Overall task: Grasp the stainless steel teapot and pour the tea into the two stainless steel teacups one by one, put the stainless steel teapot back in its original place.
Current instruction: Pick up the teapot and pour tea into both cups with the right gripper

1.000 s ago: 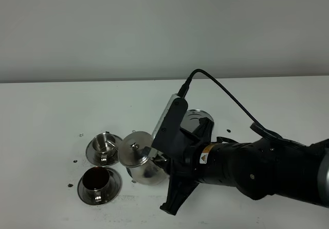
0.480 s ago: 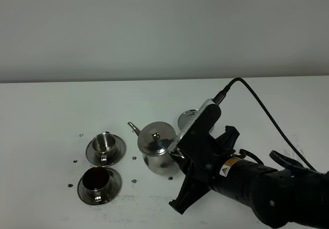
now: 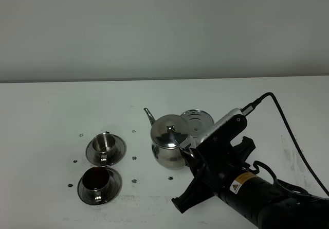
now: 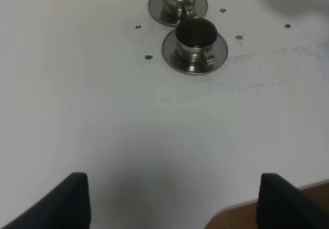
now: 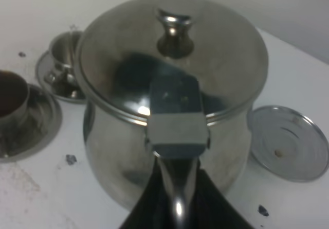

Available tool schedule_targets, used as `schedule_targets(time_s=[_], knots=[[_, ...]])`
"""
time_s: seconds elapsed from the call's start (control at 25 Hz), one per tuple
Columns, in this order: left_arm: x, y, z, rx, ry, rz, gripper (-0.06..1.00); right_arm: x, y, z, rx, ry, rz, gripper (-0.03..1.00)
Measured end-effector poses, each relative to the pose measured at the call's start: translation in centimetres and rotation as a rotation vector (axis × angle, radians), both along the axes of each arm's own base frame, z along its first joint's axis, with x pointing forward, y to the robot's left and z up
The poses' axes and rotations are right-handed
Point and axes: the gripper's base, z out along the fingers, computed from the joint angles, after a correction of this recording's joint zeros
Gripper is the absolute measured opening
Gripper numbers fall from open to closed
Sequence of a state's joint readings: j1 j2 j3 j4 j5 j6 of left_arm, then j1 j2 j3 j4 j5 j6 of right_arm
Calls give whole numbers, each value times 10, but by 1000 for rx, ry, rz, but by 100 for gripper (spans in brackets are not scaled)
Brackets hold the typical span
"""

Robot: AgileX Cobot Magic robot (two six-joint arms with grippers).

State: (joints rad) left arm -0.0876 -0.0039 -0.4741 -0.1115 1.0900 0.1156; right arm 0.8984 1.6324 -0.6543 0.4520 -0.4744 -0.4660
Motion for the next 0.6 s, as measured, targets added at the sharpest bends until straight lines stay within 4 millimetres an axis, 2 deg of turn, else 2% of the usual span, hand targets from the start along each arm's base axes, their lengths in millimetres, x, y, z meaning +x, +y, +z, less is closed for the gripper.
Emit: schedule_targets(time_s=[0.24,0.6], knots=[[0,0,0,0,0,0,66,-6,5,-1,-13,-18,50,5],[0,0,0,0,0,0,66,-9,15,-21,-8,27,108,5]])
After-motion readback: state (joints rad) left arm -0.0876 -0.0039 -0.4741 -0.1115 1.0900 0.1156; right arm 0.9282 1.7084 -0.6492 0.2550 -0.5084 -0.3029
